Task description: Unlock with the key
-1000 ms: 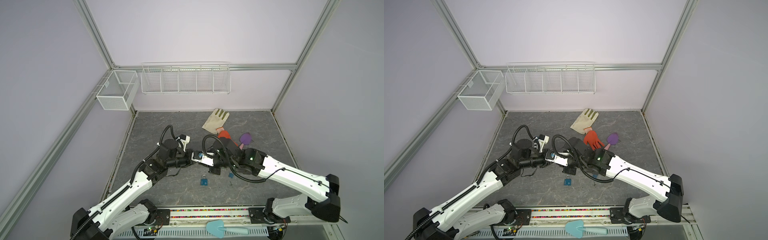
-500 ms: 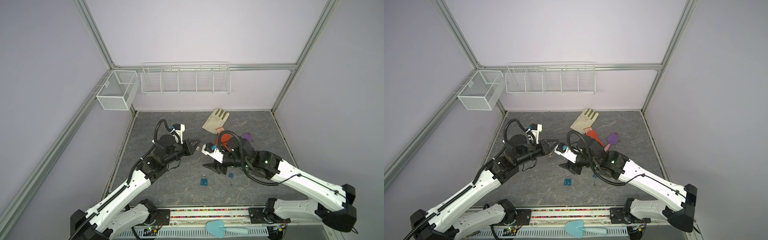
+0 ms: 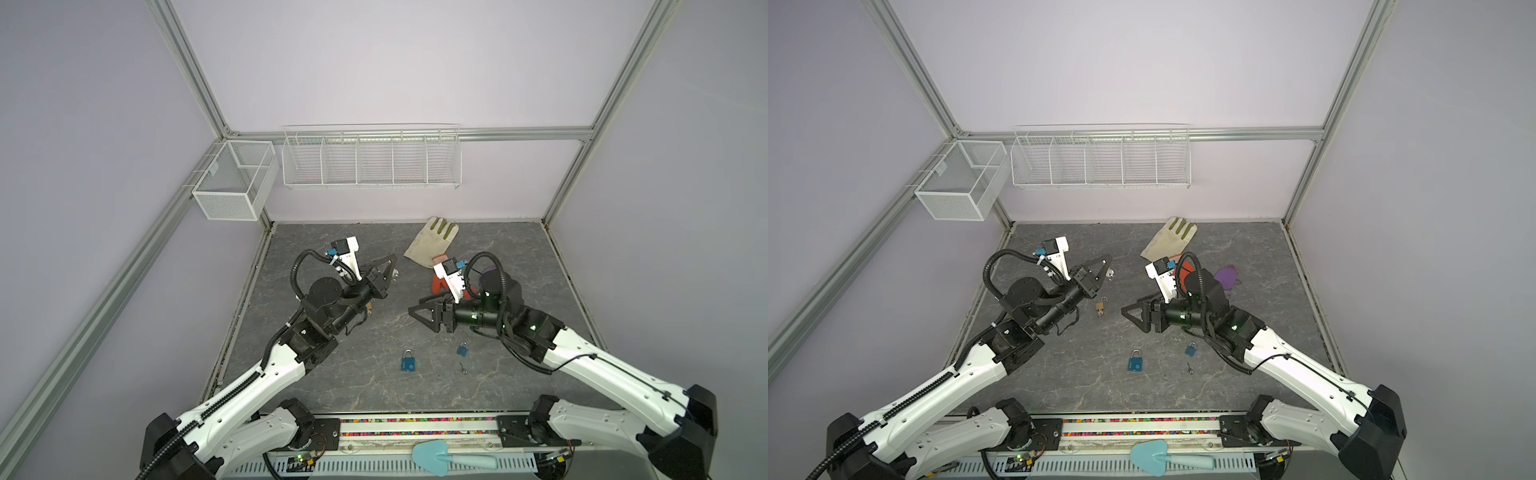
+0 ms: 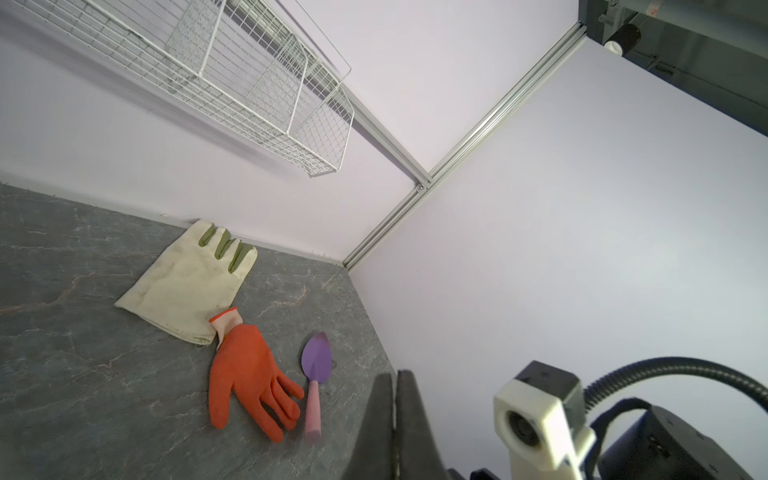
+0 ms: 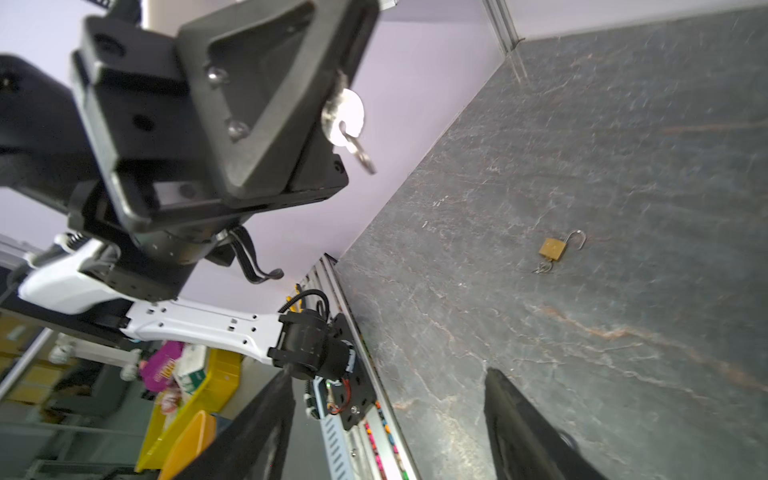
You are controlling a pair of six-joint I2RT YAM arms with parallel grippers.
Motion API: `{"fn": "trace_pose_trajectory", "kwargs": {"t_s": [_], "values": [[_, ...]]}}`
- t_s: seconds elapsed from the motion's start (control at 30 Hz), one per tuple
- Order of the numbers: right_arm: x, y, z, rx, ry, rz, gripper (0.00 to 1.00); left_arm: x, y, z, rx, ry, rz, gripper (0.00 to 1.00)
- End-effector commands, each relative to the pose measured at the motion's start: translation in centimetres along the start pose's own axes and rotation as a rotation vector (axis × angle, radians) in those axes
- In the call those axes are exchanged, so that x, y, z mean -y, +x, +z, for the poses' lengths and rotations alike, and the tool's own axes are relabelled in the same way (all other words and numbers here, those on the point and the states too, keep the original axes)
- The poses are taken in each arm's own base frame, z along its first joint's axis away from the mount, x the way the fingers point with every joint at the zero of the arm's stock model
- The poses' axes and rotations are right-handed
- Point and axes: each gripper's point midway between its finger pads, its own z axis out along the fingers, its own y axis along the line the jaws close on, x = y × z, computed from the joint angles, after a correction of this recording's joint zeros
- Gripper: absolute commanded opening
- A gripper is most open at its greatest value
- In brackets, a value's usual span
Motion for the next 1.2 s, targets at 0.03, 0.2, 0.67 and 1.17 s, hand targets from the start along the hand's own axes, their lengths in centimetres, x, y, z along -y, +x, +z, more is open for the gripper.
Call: {"fn": "trace_pose_trajectory", "kwargs": {"t_s": [0.03, 0.2, 0.67, 1.17], "values": [[-2.9, -2.5, -0.1, 0.081, -0.148, 0.134, 0.71, 1.8, -1.3, 0.1, 0.096, 0.055, 0.056, 0.0], [-2.2, -2.8, -0.6, 0.157, -0.15, 0.175, 0.66, 2.6, -1.7, 0.2, 0.143, 0.09, 0.071, 0.0], [-5.4, -6.1, -1.2, 0.251, -0.24, 0.117, 0.58, 5.4, -1.9, 0.4, 0.167, 0.203, 0.071, 0.0], [-6.8, -9.4, -1.6, 0.311, -0.232, 0.026, 0.41, 6.2, -2.1, -0.3, 0.168, 0.237, 0.063, 0.0]]}}
